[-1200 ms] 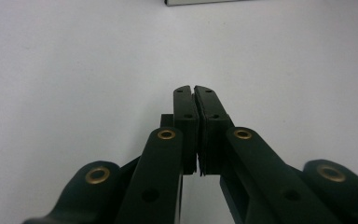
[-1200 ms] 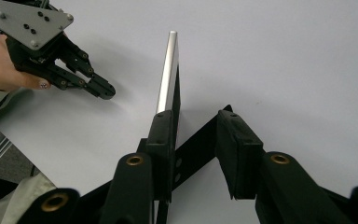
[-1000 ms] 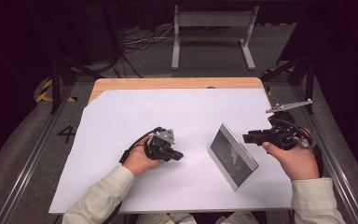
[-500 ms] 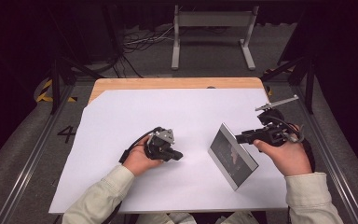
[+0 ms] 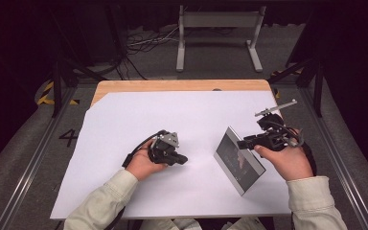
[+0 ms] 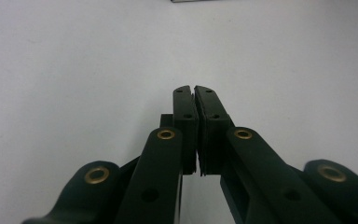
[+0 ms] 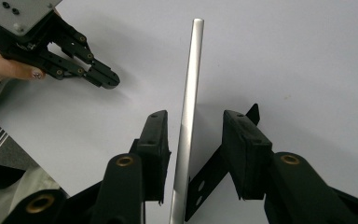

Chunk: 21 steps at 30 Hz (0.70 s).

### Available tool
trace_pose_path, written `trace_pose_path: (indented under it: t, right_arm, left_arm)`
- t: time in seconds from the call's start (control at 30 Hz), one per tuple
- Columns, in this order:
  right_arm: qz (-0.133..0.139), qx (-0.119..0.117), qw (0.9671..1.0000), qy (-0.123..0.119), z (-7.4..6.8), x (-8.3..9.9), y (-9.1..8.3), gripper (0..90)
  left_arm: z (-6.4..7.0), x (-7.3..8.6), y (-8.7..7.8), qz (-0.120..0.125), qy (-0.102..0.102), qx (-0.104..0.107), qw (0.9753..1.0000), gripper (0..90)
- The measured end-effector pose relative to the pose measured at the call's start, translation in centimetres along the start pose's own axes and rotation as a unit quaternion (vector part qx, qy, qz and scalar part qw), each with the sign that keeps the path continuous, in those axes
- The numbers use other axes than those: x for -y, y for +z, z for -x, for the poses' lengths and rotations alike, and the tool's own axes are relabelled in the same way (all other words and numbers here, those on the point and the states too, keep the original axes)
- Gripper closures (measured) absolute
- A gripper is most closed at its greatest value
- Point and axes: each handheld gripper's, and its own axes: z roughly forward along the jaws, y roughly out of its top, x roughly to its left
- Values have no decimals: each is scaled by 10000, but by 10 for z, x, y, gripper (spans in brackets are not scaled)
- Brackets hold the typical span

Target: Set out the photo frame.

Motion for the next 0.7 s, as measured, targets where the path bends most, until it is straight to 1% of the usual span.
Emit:
trace_pose_path:
  t: [0.1,0.17,0.4,0.6,0.7]
  right_arm:
    - [-42,2,10000,-25,-1,0,4,621]
    - [-87,-12,9999,-83,-2,1,8,628]
    - [-218,14,9997,-127,-4,2,16,657]
    - [-365,63,9991,-225,-8,2,23,716]
    - [-410,92,9988,-262,-10,2,24,747]
  left_arm:
    - [0,0,0,4,-17,-4,10000,878]
    - [-1,1,0,4,-35,1,10000,875]
    - [-1,1,1,-12,-43,10,10000,870]
    - [-1,1,1,11,-85,21,10000,863]
    - [-2,1,1,16,-70,22,10000,862]
